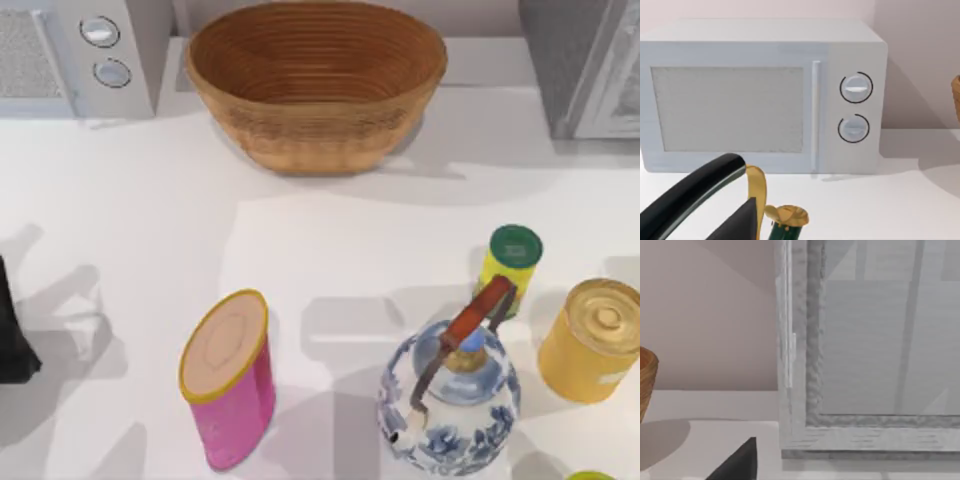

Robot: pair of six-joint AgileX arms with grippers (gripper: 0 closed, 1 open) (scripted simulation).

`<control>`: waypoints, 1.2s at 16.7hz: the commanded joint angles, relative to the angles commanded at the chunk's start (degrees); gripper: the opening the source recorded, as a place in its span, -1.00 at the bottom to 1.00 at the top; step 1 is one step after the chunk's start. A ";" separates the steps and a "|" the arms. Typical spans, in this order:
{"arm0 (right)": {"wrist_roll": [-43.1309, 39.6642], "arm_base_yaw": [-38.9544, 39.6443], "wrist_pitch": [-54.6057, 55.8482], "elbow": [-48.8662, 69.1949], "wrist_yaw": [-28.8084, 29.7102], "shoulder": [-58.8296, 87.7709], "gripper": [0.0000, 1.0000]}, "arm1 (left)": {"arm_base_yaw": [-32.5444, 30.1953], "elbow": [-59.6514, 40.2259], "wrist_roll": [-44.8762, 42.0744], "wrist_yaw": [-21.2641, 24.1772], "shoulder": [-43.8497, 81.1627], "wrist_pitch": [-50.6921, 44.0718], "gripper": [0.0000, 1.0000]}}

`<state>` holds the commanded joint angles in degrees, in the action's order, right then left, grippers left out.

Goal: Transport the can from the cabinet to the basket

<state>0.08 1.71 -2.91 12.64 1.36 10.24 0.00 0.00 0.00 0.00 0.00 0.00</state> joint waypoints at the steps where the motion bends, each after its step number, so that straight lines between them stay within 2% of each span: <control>1: 0.01 0.45 -0.98 4.01 0.47 3.17 1.00 | 0.00 0.00 0.00 0.00 0.00 0.00 1.00; 14: 0.44 7.03 -17.17 70.36 8.18 53.46 1.00 | 0.00 0.00 0.00 0.00 0.00 0.00 1.00; 17: 0.64 8.15 -19.59 81.00 9.28 61.18 1.00 | 0.00 0.00 0.00 0.00 0.00 0.00 1.00; 20: 0.79 8.79 -20.86 86.51 9.84 65.31 1.00 | 0.00 0.00 0.00 0.00 0.00 0.00 1.00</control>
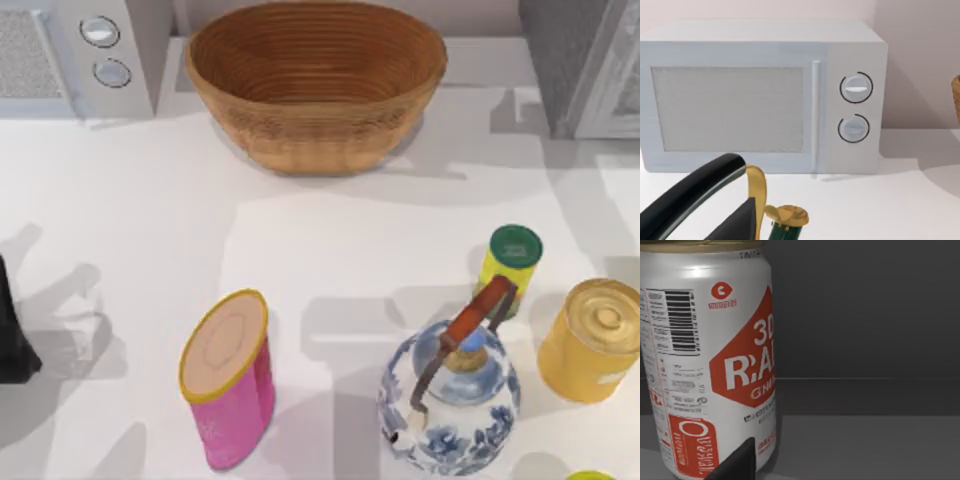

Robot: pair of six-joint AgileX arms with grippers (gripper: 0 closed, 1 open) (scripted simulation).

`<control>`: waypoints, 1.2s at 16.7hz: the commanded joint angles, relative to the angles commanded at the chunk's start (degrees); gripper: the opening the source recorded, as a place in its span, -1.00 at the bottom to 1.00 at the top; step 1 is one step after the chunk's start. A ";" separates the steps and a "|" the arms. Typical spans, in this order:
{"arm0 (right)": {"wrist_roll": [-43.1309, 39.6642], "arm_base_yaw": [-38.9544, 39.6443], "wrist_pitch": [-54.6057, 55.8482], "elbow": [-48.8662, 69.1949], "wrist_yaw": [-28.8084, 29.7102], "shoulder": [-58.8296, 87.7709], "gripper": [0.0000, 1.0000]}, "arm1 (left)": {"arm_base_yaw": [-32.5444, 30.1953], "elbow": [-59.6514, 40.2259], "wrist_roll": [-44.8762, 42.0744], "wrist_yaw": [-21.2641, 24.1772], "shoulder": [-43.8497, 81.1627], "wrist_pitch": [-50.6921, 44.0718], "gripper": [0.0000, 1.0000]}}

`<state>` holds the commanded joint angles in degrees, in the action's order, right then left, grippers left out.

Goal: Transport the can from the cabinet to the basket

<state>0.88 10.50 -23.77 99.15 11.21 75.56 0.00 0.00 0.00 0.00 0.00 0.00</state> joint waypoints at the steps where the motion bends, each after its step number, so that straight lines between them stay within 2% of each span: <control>1: 0.02 0.07 -0.14 0.61 0.06 0.46 1.00 | 0.00 0.00 0.00 0.00 0.00 0.00 1.00; 7: 0.05 0.74 0.22 1.13 0.90 0.98 1.00 | 0.00 0.00 0.00 0.00 0.00 0.00 1.00; 15: -0.05 12.87 3.20 7.69 14.00 10.57 1.00 | 0.00 0.00 0.00 0.00 0.00 0.00 1.00; 20: -0.05 13.25 3.31 7.68 14.48 10.85 1.00 | 0.00 0.00 0.00 0.00 0.00 0.00 1.00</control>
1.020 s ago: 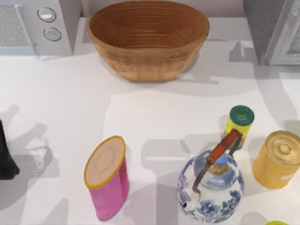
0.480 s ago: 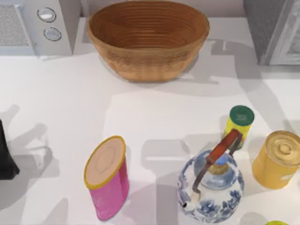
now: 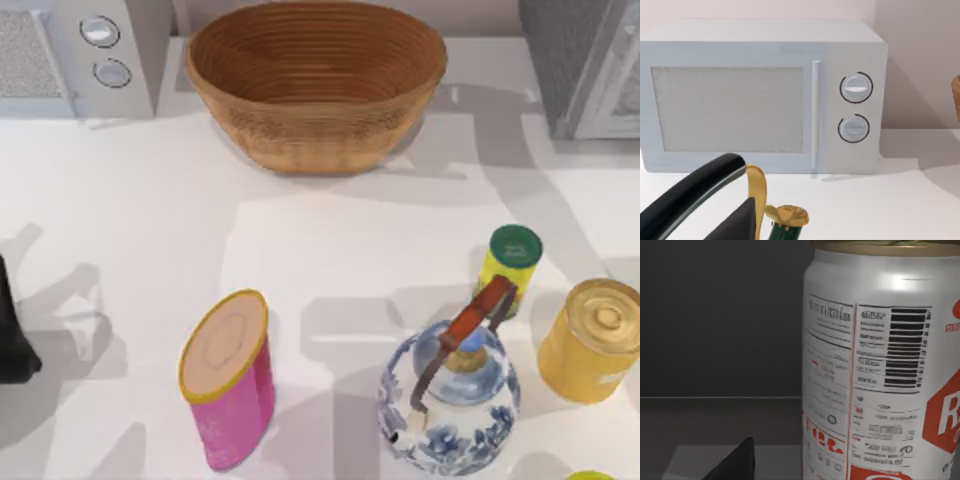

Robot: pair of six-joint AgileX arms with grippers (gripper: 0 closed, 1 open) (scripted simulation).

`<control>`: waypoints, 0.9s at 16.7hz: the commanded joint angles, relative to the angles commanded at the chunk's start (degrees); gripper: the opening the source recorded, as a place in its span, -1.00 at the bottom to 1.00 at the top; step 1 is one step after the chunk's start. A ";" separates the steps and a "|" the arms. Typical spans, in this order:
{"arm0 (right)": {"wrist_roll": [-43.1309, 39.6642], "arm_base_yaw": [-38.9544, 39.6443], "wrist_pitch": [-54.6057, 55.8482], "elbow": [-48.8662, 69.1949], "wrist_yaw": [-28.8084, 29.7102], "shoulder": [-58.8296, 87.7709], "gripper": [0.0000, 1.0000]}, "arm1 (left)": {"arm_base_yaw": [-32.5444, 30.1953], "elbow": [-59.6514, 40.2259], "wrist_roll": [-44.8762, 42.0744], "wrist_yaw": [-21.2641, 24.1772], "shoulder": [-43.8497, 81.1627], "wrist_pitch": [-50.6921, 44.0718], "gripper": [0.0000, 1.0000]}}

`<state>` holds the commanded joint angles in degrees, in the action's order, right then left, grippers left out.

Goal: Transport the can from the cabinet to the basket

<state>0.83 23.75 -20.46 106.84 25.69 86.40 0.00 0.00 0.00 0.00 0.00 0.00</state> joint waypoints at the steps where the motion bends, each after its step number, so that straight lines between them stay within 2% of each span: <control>1: 0.00 -0.05 0.00 0.19 -0.06 0.17 1.00 | 0.00 0.00 0.00 0.00 0.00 0.00 1.00; 9: -0.01 -3.77 -0.71 12.47 -3.66 11.50 1.00 | 0.00 0.00 0.00 0.00 0.00 0.00 1.00; 14: -0.02 -4.18 -0.77 13.67 -4.06 12.65 1.00 | 0.00 0.00 0.00 0.00 0.00 0.00 1.00; 15: -0.02 -4.18 -0.77 13.67 -4.06 12.65 0.85 | 0.00 0.00 0.00 0.00 0.00 0.00 1.00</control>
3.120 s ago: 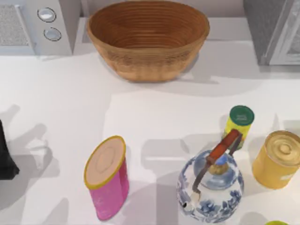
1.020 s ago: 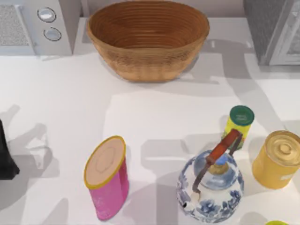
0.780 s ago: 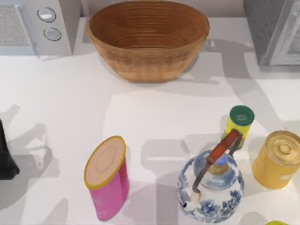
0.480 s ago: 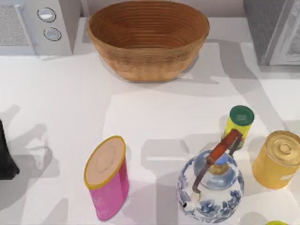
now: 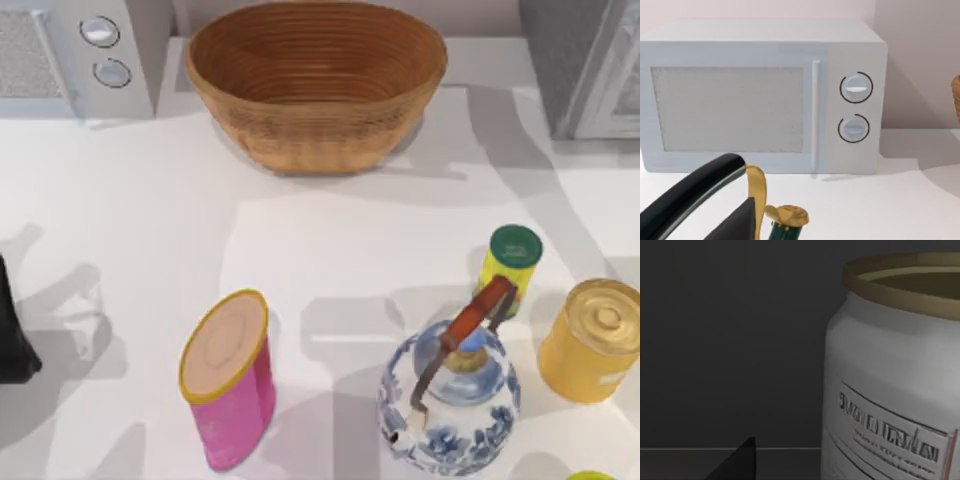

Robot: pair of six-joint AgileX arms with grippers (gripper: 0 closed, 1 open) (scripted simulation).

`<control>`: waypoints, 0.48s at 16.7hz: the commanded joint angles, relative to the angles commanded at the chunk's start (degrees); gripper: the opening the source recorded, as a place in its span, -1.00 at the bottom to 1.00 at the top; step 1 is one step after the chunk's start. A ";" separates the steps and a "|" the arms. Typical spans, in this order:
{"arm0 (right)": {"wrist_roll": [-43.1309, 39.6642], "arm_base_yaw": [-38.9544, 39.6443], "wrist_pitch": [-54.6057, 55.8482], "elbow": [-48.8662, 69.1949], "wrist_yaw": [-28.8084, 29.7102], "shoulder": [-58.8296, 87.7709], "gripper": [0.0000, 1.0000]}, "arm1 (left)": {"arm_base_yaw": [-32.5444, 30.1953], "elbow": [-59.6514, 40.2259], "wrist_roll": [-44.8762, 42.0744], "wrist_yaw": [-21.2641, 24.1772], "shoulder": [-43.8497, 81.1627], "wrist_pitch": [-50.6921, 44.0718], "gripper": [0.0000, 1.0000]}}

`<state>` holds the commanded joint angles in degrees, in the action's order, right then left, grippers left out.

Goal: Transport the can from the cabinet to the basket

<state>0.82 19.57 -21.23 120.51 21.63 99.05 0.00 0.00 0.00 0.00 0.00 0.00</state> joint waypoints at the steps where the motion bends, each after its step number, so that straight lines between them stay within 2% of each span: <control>1: 0.00 0.00 0.00 0.00 0.00 0.00 0.70 | 0.00 0.00 0.00 0.00 0.00 0.00 1.00; 8: 0.00 0.00 0.00 0.00 0.00 0.00 -0.36 | 0.00 0.00 0.00 0.00 0.00 0.00 1.00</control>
<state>0.82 19.57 -21.23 120.51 21.63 99.05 0.00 0.00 0.00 0.00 0.00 0.00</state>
